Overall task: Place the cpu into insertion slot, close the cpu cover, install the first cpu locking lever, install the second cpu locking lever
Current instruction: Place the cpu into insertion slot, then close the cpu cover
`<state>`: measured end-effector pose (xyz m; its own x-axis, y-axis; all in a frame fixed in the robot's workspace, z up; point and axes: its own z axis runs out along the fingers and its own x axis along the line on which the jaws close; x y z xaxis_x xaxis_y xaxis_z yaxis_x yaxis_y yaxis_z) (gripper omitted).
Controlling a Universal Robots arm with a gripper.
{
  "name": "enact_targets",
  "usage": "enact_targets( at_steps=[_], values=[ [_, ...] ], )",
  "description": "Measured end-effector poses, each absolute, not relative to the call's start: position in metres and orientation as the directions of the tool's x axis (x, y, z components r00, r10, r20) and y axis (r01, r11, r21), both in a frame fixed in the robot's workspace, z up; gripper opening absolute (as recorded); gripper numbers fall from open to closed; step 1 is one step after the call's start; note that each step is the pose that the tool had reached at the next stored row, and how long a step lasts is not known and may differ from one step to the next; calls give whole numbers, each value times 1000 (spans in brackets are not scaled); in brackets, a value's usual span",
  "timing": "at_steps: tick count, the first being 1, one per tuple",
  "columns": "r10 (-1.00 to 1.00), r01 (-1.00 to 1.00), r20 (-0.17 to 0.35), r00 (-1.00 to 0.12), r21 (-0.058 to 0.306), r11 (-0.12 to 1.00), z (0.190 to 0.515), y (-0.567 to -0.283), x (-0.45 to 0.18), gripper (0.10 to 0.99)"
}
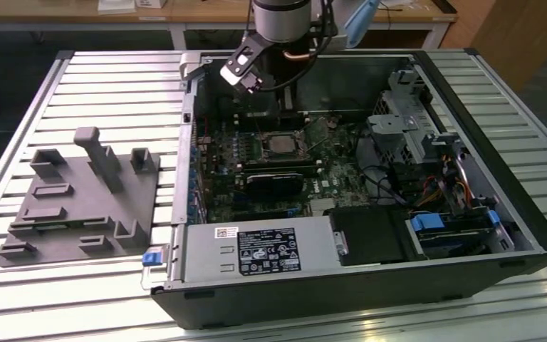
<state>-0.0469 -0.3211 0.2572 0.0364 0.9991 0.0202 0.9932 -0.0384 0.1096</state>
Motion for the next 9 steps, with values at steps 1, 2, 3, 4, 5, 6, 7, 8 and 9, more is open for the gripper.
enact_targets(
  at_steps=[1,2,3,4,5,6,7,8,9],
  values=[
    [999,993,20,36,110,-38,257,-321,-47,106],
    [999,993,20,36,110,-38,257,-321,-47,106],
    [999,993,20,37,110,-39,257,-321,-47,106],
    [999,993,20,37,110,-39,257,-321,-47,106],
    [999,993,20,37,110,-39,257,-321,-47,106],
    [999,993,20,37,110,-39,257,-321,-47,106],
    [999,993,20,37,110,-39,257,-321,-47,106],
    [999,993,20,37,110,-39,257,-321,-47,106],
    [999,993,20,37,110,-39,257,-321,-47,106]
  ],
)
